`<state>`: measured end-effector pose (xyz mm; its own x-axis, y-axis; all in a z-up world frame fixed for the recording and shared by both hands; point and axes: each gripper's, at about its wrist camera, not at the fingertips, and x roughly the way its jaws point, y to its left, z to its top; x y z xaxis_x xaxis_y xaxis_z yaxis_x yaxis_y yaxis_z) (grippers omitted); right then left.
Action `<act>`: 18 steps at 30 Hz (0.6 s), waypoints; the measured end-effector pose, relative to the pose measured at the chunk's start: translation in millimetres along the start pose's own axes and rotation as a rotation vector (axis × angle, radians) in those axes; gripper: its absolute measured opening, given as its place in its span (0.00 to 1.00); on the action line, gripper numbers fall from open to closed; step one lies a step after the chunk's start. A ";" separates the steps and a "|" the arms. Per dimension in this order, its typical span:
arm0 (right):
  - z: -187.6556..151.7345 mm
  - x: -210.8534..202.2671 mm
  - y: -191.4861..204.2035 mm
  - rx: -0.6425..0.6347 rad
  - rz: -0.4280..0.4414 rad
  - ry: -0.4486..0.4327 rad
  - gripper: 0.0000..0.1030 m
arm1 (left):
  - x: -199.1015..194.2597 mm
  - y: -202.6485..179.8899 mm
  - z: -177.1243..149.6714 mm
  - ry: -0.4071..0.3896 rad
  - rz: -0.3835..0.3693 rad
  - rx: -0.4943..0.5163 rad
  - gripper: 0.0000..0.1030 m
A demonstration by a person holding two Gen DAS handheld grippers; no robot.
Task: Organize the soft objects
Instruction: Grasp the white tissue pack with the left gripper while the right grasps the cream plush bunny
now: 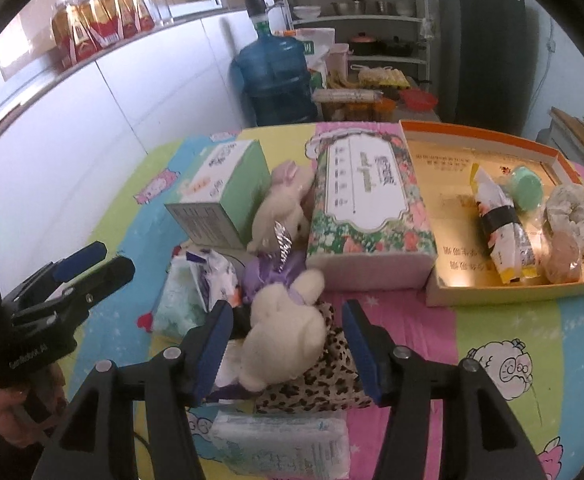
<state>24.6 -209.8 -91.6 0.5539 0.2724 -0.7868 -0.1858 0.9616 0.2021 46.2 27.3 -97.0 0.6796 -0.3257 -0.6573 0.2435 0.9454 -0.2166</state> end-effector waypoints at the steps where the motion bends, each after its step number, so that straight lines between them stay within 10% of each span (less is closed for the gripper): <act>1: -0.4 1.8 -0.2 -0.001 -0.003 0.005 0.55 | 3.2 -0.1 -2.6 0.011 -0.003 -0.002 0.74; 18: -1.3 8.7 -6.1 0.006 0.006 0.036 0.55 | 50.1 -23.8 -16.0 0.121 0.018 0.009 0.74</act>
<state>29.5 -213.4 -100.4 0.5232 0.2773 -0.8058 -0.1842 0.9600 0.2107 63.4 -11.2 -136.4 0.5953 -0.3043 -0.7436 0.2388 0.9507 -0.1979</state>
